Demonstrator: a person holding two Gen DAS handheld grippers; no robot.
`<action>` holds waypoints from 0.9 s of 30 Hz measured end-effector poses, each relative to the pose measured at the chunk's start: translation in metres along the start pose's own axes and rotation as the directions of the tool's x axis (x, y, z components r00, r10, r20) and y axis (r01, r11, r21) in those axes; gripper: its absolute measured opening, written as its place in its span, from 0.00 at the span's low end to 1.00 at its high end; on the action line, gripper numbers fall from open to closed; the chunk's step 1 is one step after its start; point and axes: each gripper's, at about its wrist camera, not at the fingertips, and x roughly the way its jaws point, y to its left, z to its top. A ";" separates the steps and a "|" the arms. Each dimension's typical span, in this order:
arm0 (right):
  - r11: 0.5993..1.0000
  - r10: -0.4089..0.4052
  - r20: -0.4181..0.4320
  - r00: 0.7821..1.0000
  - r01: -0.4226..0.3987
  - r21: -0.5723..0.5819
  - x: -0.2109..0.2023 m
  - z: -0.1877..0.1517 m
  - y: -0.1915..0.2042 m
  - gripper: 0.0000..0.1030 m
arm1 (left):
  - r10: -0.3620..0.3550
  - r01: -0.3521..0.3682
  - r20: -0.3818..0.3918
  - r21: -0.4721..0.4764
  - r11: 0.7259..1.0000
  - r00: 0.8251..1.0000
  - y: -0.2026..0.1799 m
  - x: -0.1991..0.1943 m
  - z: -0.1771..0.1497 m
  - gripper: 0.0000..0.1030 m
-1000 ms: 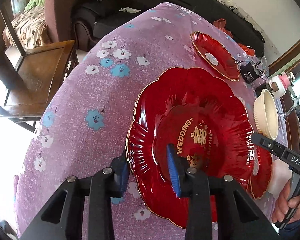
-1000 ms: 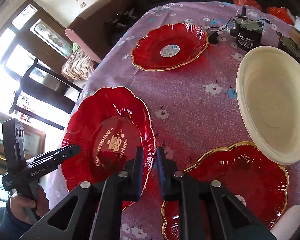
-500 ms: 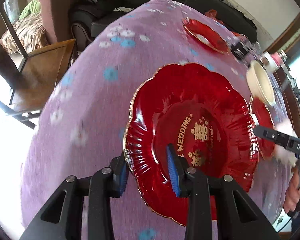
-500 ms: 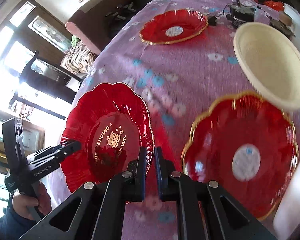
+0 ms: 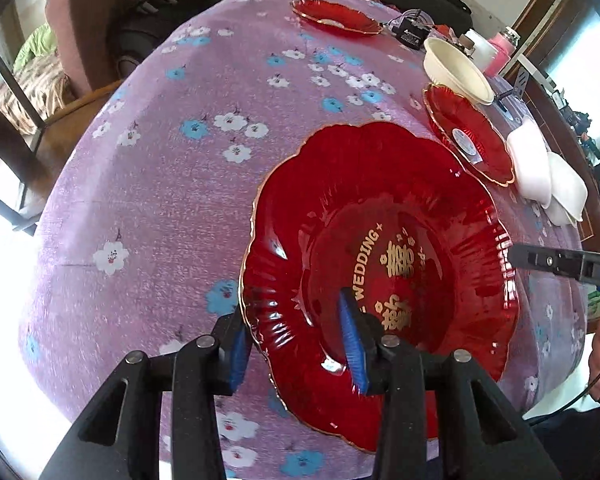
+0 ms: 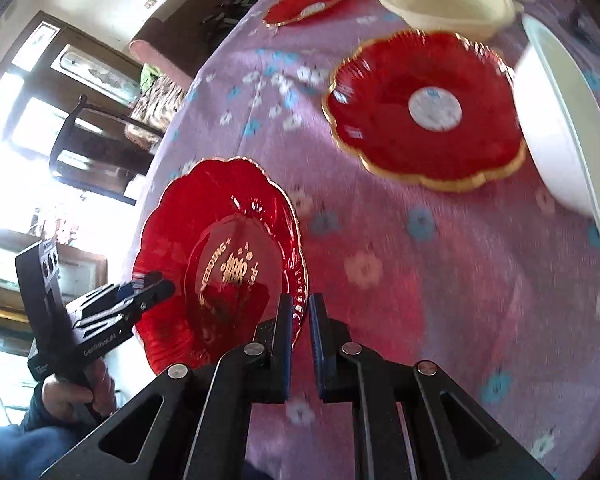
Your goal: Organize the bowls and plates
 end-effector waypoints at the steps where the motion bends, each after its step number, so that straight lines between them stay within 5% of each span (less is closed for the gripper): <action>1: 1.000 0.007 -0.012 1.000 -0.007 -0.011 0.001 0.000 -0.002 0.10 | 0.010 -0.010 0.003 -0.007 1.000 1.000 -0.003 0.000 -0.001 0.37; 8: 0.997 0.029 0.006 1.000 -0.029 -0.065 -0.022 -0.002 -0.019 0.12 | 0.153 -0.152 0.055 -0.015 0.988 0.987 -0.027 -0.016 -0.009 0.41; 19: 0.999 0.050 0.077 0.996 -0.048 -0.022 -0.049 -0.006 -0.045 0.12 | 0.323 -0.368 0.264 0.143 0.919 0.909 -0.080 -0.059 0.006 0.61; 21: 0.999 0.039 0.093 0.995 -0.039 -0.007 -0.054 -0.004 -0.049 0.20 | 0.329 -0.389 0.297 0.172 0.905 0.896 -0.090 -0.064 0.010 0.61; 24: 1.000 0.017 0.112 0.994 -0.017 0.004 -0.056 0.002 -0.054 0.31 | 0.316 -0.387 0.311 0.197 0.901 0.896 -0.098 -0.067 0.015 0.63; 27: 1.000 -0.014 0.127 0.992 0.014 0.004 -0.054 0.014 -0.057 0.32 | 0.288 -0.360 0.305 0.211 0.909 0.908 -0.104 -0.067 0.024 0.63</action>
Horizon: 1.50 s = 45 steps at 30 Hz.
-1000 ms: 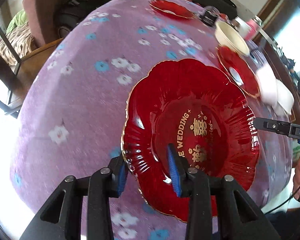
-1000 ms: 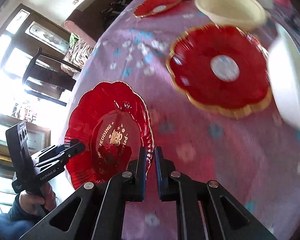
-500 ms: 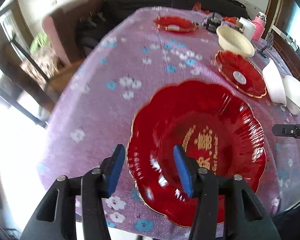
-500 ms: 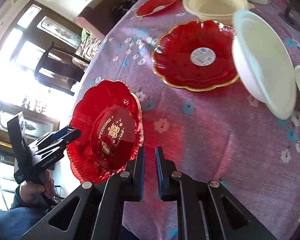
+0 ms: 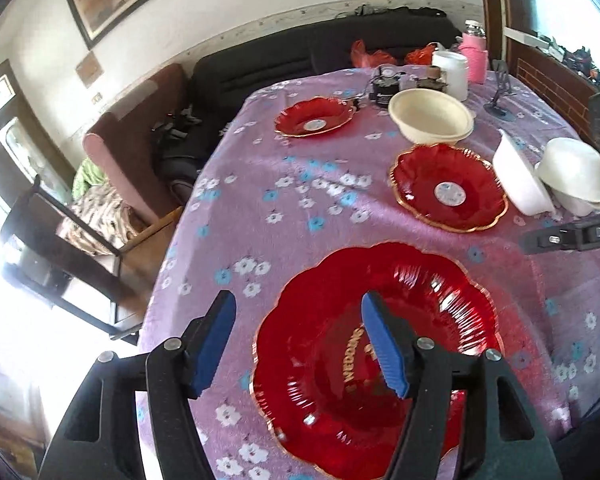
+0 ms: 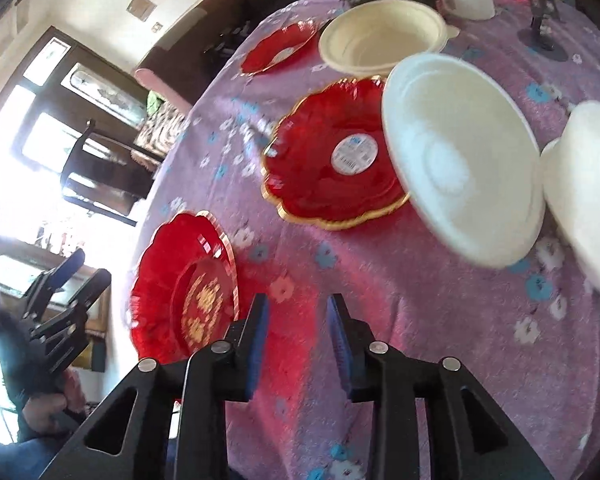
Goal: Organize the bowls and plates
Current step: 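Grasp the rim of the smaller stickered red plate with the left gripper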
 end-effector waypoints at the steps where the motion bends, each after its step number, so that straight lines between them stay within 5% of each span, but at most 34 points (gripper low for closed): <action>1: 1.000 -0.014 0.001 1.000 0.014 0.004 0.004 0.006 -0.002 0.32 | -0.018 0.018 -0.003 -0.007 1.000 1.000 0.001 0.001 0.004 0.63; 9: 0.992 -0.073 0.010 0.997 0.071 0.107 0.014 0.029 -0.038 0.32 | -0.104 0.104 0.005 -0.032 0.994 0.995 -0.002 0.012 0.043 0.67; 16: 0.975 -0.098 0.058 0.993 0.084 0.206 -0.001 0.040 -0.067 0.32 | -0.207 0.202 -0.064 -0.077 0.976 0.976 -0.008 0.050 0.073 0.67; 24: 0.963 -0.091 0.070 0.993 0.070 0.262 0.010 0.047 -0.069 0.32 | -0.373 0.339 -0.190 -0.186 0.922 0.908 -0.021 0.124 0.107 0.67; 29: 0.954 -0.122 0.063 0.991 0.100 0.282 0.017 0.050 -0.069 0.32 | -0.416 0.366 -0.253 -0.225 0.903 0.873 -0.035 0.168 0.117 0.52; 38: 0.947 -0.140 0.063 0.988 0.115 0.300 0.027 0.054 -0.074 0.30 | -0.427 0.391 -0.311 -0.173 0.904 0.849 -0.071 0.208 0.127 0.19; 41: 0.951 -0.140 0.059 0.988 0.118 0.285 0.031 0.055 -0.070 0.17 | -0.408 0.380 -0.316 -0.147 0.913 0.856 -0.079 0.208 0.124 0.16; 45: 0.956 -0.149 0.059 0.987 0.129 0.263 0.030 0.053 -0.064 0.16 | -0.393 0.371 -0.314 -0.130 0.920 0.864 -0.078 0.198 0.117 0.17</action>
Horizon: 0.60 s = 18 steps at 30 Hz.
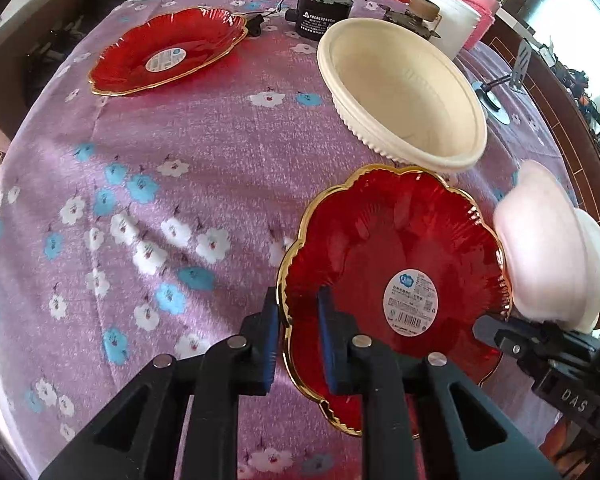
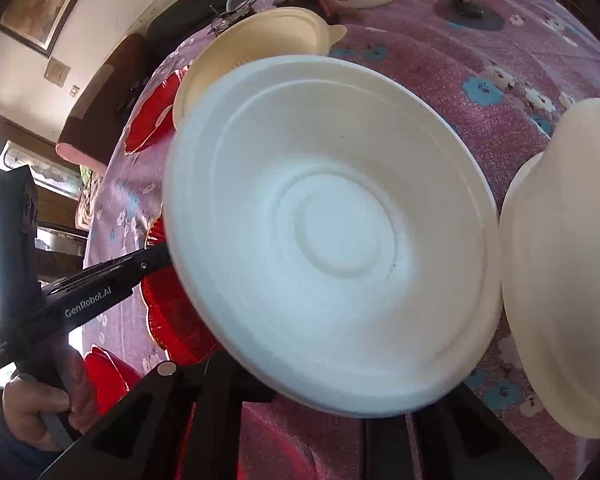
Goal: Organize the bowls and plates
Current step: 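Carry the smaller red plate and lower it onto the WEDDING plate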
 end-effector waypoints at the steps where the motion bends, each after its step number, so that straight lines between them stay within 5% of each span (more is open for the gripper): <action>1: 1.000 0.003 -0.002 1.000 -0.003 -0.009 0.000 -0.001 0.002 0.16 | 0.013 -0.014 0.008 0.009 1.000 1.000 0.000 -0.005 -0.004 0.17; 18: 0.986 0.040 -0.003 0.999 -0.040 -0.159 -0.016 -0.019 0.044 0.15 | 0.047 -0.043 0.100 -0.039 0.998 0.994 0.023 -0.064 -0.046 0.17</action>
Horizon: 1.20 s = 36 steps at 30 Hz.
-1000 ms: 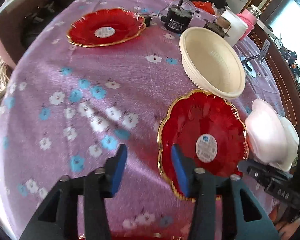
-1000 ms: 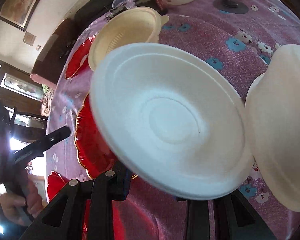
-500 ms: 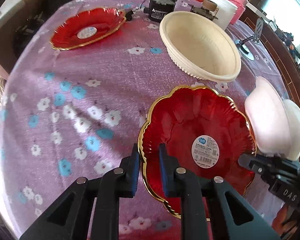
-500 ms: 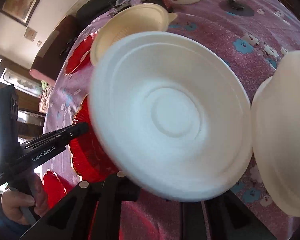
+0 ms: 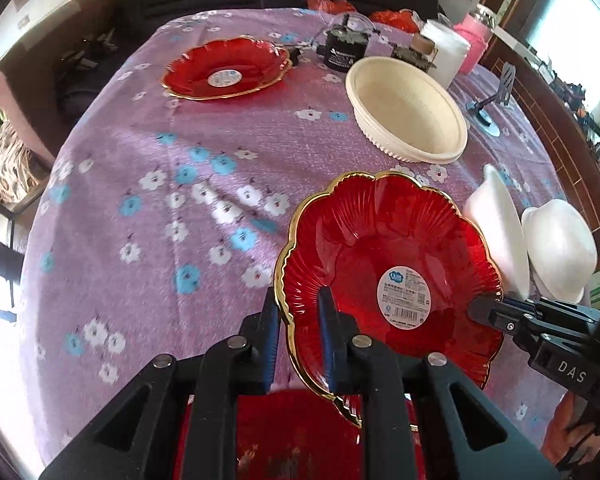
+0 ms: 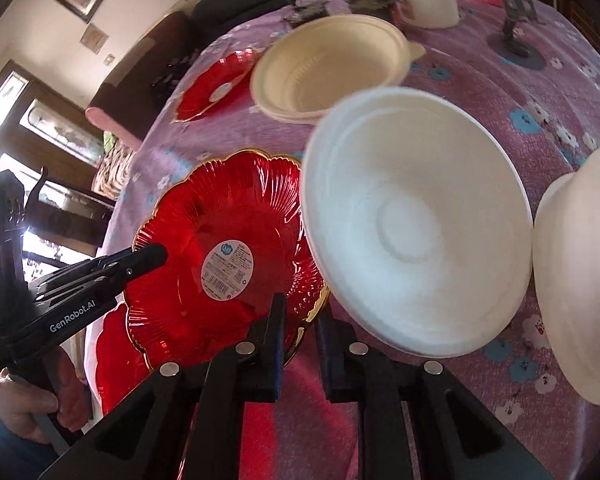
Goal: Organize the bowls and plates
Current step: 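Carry the smaller red plate and lower it onto the WEDDING plate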
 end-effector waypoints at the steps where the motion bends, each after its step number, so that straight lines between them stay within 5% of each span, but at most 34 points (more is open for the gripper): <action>1: 1.000 0.002 0.001 1.000 -0.002 -0.006 0.000 0.000 0.003 0.15 | -0.002 0.002 0.007 -0.006 1.000 1.000 0.002 -0.004 -0.003 0.17; 23: 0.970 0.063 -0.052 0.997 -0.073 -0.233 -0.010 -0.038 0.075 0.15 | 0.024 -0.012 0.073 -0.157 0.987 0.997 0.044 -0.073 -0.098 0.17; 36: 0.918 0.037 -0.164 0.986 -0.098 -0.383 0.018 -0.076 0.110 0.15 | 0.041 -0.035 0.014 -0.278 0.960 0.999 0.070 -0.070 -0.169 0.19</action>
